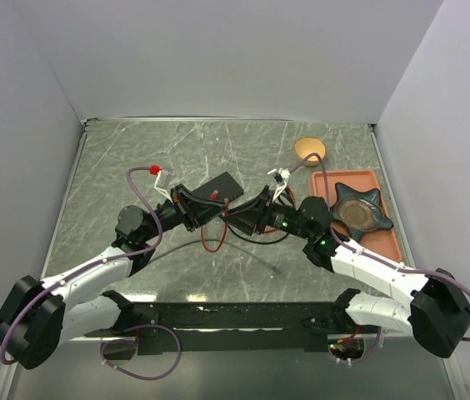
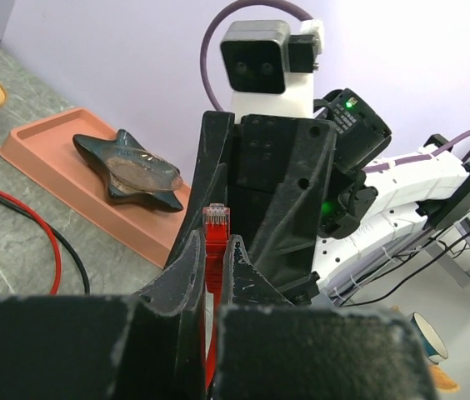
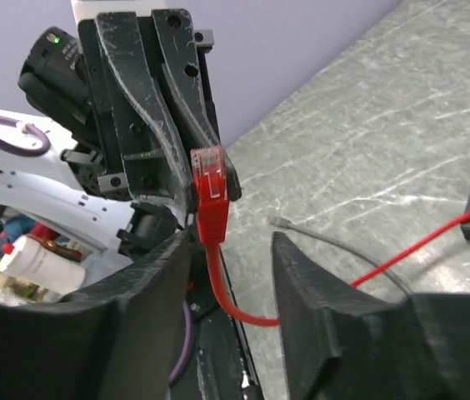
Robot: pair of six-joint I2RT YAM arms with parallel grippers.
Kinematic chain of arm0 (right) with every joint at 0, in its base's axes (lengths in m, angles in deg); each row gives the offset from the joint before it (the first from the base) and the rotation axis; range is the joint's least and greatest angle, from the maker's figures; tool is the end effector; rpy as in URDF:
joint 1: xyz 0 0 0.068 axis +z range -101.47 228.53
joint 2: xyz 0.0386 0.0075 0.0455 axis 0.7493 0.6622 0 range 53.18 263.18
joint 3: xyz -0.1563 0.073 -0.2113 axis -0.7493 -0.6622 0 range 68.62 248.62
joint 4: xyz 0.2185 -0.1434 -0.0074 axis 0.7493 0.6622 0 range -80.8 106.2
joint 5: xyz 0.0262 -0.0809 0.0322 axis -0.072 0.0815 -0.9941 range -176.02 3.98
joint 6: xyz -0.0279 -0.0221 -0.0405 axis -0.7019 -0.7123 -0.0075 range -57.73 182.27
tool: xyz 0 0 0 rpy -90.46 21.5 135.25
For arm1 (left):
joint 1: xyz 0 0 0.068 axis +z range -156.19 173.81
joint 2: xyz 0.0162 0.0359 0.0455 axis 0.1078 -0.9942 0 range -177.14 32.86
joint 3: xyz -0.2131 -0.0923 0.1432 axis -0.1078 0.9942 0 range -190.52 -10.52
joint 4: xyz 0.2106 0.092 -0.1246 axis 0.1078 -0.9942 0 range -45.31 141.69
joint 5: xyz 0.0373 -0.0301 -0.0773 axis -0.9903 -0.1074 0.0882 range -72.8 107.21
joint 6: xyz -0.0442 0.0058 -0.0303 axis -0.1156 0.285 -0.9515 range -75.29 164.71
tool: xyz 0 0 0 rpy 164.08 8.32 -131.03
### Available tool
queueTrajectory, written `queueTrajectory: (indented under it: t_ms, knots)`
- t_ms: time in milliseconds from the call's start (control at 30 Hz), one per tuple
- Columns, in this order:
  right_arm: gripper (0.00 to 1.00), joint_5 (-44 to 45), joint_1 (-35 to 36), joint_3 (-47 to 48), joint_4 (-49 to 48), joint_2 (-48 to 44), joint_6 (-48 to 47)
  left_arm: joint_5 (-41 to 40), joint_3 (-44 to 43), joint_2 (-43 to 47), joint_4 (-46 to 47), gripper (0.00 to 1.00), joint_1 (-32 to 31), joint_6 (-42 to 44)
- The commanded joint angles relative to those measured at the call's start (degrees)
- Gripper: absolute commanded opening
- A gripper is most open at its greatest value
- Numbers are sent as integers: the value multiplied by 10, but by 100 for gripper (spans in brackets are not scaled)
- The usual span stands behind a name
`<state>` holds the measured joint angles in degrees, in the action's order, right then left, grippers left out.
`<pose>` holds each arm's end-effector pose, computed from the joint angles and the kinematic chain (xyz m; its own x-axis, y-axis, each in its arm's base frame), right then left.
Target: Insert the plug into the switch port
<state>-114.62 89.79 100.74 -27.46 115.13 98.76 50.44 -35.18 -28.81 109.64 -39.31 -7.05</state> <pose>0.1713 0.1729 0.2892 -0.4849 0.2692 -0.8321 -0.8059 0.2321 0.5447 0.1763 -0.1384 0.2835 -0.5103 -0.4516 -0.7319 0.7834 0.1070 -0.6122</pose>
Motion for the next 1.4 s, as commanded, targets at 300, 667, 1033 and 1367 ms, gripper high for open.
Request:
queueTrajectory:
  t_ms: [300, 667, 1033, 1367]
  knots:
    - [0, -16, -6, 27, -71, 8, 25, 17, -33, 13, 4, 12, -12, 18]
    - [0, -57, -25, 17, 18, -67, -38, -321, 1, 262, -257, 96, -12, 55]
    - [0, -77, -28, 74, 142, -82, -128, -191, -44, 202, -248, 97, -12, 94]
    - [0, 278, -28, 232, 496, -205, -305, -182, -57, 165, -248, 97, -11, 102]
